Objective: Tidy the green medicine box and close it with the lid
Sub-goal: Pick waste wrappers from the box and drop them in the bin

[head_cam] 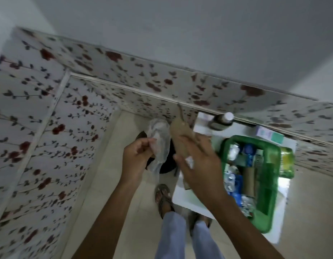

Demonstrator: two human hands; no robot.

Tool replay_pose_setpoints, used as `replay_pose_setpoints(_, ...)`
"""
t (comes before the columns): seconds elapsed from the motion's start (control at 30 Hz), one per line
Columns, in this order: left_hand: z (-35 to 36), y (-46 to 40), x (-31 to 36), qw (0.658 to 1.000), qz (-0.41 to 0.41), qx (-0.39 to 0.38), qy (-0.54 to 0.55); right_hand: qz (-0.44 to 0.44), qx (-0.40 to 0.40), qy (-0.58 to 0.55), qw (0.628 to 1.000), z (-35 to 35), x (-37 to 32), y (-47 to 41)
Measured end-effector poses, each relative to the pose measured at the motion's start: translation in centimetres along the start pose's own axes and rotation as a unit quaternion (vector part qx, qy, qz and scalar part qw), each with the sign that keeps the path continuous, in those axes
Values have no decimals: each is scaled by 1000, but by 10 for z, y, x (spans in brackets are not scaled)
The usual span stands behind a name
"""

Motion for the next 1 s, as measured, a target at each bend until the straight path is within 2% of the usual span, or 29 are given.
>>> replay_pose_setpoints(0.03, -14, -9, -13, 1000, -23, -2, 7, -3, -57, 6, 998, 45, -7, -3)
replay_pose_setpoints(0.1, -14, -14, -30, 995, -82, -26, 50, 0, -110, 19, 994, 94, -4, -6)
replay_pose_setpoints(0.23, -8, -33, -59, 975, -170, -66, 126, 2, -106, 48, 993, 153, 21, -12)
replay_pose_setpoints(0.33, -31, -70, -118, 964, -244, -15, 105, 52, -126, 55, 989, 216, 64, -14)
replay_pose_setpoints(0.4, -43, -88, -151, 960, -265, 32, 85, 104, -170, 84, 976, 253, 105, -14)
replay_pose_setpoints(0.47, -47, -105, -180, 959, -268, 38, 79, 149, -234, 150, 949, 295, 150, -11)
replay_pose_setpoints(0.6, -54, -120, -221, 958, -276, 25, 71, 198, -384, 251, 866, 356, 205, 7)
replay_pose_setpoints(0.7, -58, -121, -238, 959, -279, 11, 57, 228, -490, 209, 815, 386, 214, 31)
replay_pose_setpoints(0.8, -59, -120, -241, 959, -280, 2, 48, 246, -542, 176, 784, 389, 208, 49)
replay_pose_setpoints(0.87, -58, -119, -234, 959, -280, 7, 42, 254, -526, 164, 795, 378, 198, 50)
replay_pose_setpoints(1.0, -43, -109, -203, 964, -263, -5, 49, 283, -421, 88, 857, 326, 152, 37)
Point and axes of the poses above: each hand's wrist, its own y-axis away from the middle knuckle, its own z-axis out of the palm, x = y × z, the point moved 8 cm from there along -y, towards the middle knuckle, and after that the axes turned 6 degrees about x, right-handed, at the moved point
